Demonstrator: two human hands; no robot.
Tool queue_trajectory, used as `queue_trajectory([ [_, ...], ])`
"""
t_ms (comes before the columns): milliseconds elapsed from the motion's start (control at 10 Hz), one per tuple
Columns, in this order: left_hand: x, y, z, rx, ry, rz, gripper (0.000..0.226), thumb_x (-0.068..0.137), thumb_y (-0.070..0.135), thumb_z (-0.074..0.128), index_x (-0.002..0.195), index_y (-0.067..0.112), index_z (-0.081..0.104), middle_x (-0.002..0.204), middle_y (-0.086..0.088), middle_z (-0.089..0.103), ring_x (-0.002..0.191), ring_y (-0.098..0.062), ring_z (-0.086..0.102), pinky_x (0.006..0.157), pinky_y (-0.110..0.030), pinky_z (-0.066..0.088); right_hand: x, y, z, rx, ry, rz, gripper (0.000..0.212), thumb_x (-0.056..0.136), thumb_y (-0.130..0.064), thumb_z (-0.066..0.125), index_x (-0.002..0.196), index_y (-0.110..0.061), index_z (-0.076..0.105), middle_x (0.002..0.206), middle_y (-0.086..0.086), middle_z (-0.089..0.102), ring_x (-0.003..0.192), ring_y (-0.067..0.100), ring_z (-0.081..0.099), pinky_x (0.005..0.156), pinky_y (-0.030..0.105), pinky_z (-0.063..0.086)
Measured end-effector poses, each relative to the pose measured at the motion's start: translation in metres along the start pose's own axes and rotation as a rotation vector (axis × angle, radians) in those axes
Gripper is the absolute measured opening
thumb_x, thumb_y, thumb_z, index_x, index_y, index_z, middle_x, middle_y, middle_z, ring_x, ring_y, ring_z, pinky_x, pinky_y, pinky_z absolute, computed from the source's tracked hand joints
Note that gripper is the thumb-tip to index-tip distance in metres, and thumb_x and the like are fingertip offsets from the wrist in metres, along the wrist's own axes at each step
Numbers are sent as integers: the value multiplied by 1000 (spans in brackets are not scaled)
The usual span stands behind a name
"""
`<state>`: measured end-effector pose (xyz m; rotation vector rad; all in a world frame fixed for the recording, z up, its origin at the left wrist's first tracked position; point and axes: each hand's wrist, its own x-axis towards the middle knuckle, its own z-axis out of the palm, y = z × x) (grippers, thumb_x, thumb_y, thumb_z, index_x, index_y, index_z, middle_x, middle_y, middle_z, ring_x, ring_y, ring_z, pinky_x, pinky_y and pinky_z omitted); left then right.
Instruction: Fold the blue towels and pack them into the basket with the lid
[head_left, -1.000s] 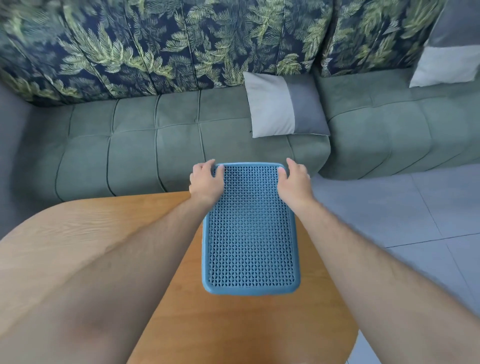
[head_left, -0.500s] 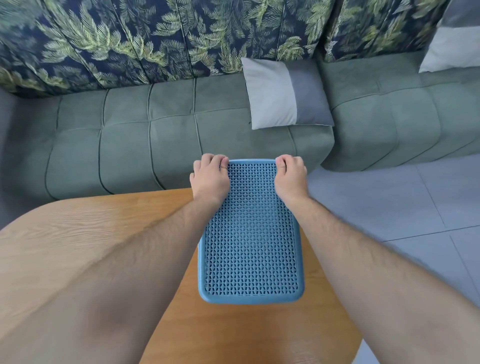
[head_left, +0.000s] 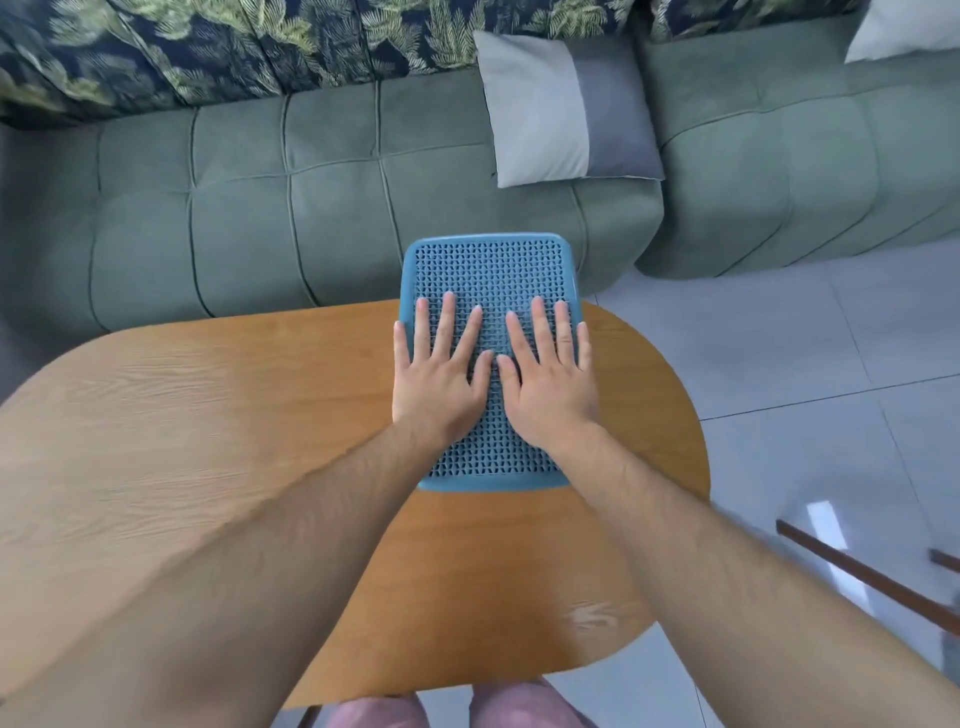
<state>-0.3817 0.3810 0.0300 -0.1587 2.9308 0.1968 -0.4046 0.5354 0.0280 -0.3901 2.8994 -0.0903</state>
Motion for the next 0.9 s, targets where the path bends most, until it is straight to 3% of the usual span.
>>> queue_trajectory([
  [200, -42, 4, 2, -69, -40, 21, 65, 104, 54, 12, 161, 25, 2, 167, -3, -12, 152, -22, -20, 124, -47, -8, -39, 0, -10, 97, -26, -12, 61, 107, -46, 21, 162, -21, 14, 170, 7, -3, 155, 26, -13, 126, 47, -3],
  [400, -93, 11, 16, -55, 27, 11, 66, 104, 53, 20, 161, 20, 13, 168, -6, -1, 154, -22, -12, 125, -49, 0, -88, -8, 16, 50, 51, -35, 59, 107, -45, 20, 161, -22, 21, 170, 7, 6, 156, 29, -3, 126, 49, 3],
  [600, -91, 14, 19, -5, -15, 27, 68, 102, 53, 15, 160, 20, 5, 168, -8, -8, 153, -24, -17, 124, -51, -4, -87, -9, 21, 5, 30, -31, 60, 106, -46, 20, 161, -22, 18, 170, 7, 5, 156, 29, -4, 126, 49, 3],
  [700, -93, 10, 9, -59, -81, 29, 68, 102, 54, 16, 160, 20, 5, 168, -6, -8, 153, -22, -17, 124, -48, -7, -89, -11, 5, -33, -69, -22, 60, 107, -46, 17, 162, -22, 10, 170, 8, -3, 155, 30, -10, 126, 49, -2],
  [800, -90, 0, -23, -232, -136, 43, 62, 104, 48, 30, 158, 20, 23, 167, -6, 14, 154, -23, 4, 125, -43, 3, -87, -20, -34, 24, -129, -37, 58, 106, -43, 29, 159, -18, 26, 165, 12, 20, 153, 34, 13, 124, 46, 16],
  [900, -90, -22, -65, -227, -129, 16, 43, 100, 38, 40, 136, 18, 53, 136, -6, 55, 128, -27, 47, 107, -42, 39, -87, -36, -81, 48, -130, -135, 40, 102, -37, 41, 133, -17, 54, 132, 6, 56, 123, 28, 50, 100, 42, 44],
])
